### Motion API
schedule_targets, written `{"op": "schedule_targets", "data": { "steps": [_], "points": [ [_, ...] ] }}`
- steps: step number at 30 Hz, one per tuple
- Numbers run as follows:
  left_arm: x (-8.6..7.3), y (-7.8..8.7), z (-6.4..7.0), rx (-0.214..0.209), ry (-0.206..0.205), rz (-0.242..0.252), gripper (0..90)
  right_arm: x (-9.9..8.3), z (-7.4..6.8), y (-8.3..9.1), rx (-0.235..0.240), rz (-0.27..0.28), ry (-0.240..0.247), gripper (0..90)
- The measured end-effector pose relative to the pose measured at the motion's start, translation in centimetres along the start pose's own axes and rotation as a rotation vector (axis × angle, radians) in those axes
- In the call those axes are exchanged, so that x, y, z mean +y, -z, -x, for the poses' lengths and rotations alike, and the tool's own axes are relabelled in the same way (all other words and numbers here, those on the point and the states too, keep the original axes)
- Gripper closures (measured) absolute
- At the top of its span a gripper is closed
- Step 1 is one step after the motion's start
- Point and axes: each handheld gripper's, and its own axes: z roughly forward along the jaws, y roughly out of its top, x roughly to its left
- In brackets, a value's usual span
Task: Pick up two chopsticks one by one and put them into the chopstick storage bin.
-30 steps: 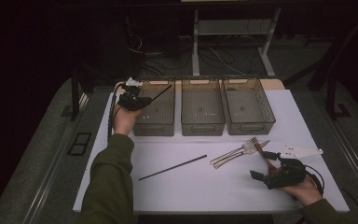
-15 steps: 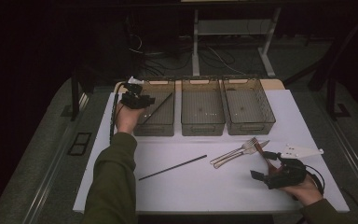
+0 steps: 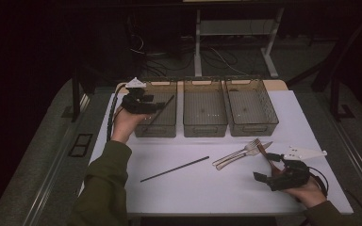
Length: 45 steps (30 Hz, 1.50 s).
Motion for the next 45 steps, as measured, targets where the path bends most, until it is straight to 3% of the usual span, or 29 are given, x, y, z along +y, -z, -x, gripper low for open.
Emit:
{"op": "schedule_targets", "data": {
  "steps": [4, 9, 15, 20, 23, 33, 36, 45],
  "points": [
    [-0.4, 0.8, 1.5, -0.047, -0.002, 0.02, 27.0, -0.1, -0.1, 0.2, 0.002, -0.008, 0.001, 4.0],
    [-1.4, 1.6, 3.6, -0.082, -0.043, 0.017, 23.8, -0.1, -0.2, 0.0, 0.004, -0.019, 0.002, 4.1],
    [-3.4, 2.0, 6.0, -0.137, -0.069, 0.031, 20.5, -0.1, -0.3, -0.2, 0.018, -0.024, 0.017, 4.0],
    [-5.1, 2.3, 7.6, -0.165, -0.091, 0.035, 19.8, 0.0, -0.3, -0.2, 0.015, -0.019, 0.021, 4.0],
    [-6.1, 2.7, 8.5, -0.152, -0.118, 0.036, 19.9, 0.0, -0.2, 0.1, 0.021, -0.009, 0.009, 4.0],
    [-9.5, 4.4, 9.9, -0.159, -0.126, 0.053, 21.7, 0.1, -0.3, 0.1, 0.021, 0.006, 0.01, 4.0],
    [-10.4, 4.7, 10.1, -0.147, -0.135, 0.057, 24.6, 0.3, -0.3, 0.0, 0.018, 0.01, 0.009, 4.0],
    [-12.4, 5.0, 10.4, -0.166, -0.131, 0.036, 38.7, 0.2, -0.3, -0.2, -0.001, 0.003, 0.008, 4.0]
  ]
}}
